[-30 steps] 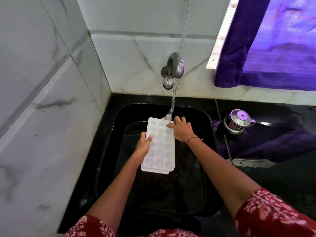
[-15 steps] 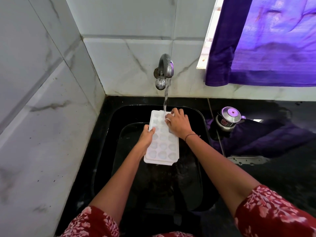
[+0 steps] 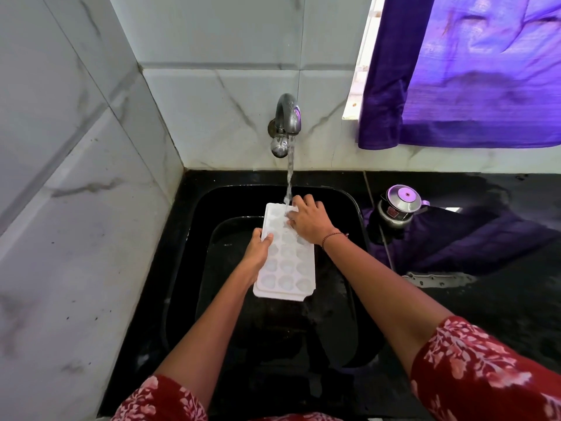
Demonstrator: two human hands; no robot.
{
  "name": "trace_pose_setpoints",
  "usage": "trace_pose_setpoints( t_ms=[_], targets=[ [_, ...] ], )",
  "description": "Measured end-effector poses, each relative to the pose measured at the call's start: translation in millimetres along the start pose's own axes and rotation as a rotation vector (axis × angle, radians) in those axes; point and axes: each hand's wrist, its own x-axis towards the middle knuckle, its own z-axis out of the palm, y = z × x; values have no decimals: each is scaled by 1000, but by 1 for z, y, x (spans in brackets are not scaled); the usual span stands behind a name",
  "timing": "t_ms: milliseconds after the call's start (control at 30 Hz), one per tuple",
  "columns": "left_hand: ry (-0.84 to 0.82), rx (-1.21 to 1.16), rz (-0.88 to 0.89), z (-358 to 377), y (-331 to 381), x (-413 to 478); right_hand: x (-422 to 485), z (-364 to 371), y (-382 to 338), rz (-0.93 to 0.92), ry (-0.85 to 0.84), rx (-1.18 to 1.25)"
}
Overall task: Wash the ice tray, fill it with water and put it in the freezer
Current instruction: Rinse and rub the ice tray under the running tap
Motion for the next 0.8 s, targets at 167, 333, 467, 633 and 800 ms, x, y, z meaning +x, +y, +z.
trace_pose_setpoints(
  t_ms=[167, 333, 467, 633, 800],
  targets=[
    [-8, -15, 11, -2, -6, -3, 0, -5, 4, -19, -32, 29],
    [-23, -35, -2, 0, -8, -6, -4, -3, 0, -21, -37, -50],
    [-48, -10, -1, -1, -7, -5, -4, -6, 4, -21, -38, -2],
    [-74, -51, 18, 6, 1, -3, 2, -12, 4, 48, 51, 208],
    [-86, -74, 16, 12, 11, 1, 3, -9, 4, 95, 12, 171]
  ],
)
